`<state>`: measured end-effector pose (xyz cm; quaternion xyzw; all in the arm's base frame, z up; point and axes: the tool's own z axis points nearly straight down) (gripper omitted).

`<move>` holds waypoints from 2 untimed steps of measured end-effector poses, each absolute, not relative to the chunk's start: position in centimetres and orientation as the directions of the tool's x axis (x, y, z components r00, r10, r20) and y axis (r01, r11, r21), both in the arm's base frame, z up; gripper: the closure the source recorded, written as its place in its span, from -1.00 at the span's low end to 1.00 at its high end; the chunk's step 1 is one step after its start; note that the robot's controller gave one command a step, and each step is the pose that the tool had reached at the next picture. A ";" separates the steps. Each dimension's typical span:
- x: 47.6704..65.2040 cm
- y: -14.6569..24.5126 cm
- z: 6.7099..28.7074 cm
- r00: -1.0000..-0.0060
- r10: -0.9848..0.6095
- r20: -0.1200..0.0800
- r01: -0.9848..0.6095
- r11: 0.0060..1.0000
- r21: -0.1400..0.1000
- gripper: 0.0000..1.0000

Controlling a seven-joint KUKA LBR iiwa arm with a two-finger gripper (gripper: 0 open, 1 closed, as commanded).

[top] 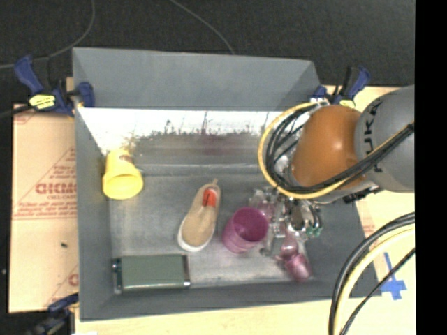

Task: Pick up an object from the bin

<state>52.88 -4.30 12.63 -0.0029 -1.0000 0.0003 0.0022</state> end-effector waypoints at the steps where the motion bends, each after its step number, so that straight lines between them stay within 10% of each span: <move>1: 53.0 -4.3 13.1 -1.000 0.004 -0.002 0.004 1.000 -0.001 -1.00; 2: 54.2 -2.7 8.3 -0.953 -0.301 -0.014 -0.301 0.954 -0.008 1.00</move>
Offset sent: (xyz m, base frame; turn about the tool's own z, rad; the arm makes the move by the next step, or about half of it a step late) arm 0.0043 0.0185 -0.0559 -0.3142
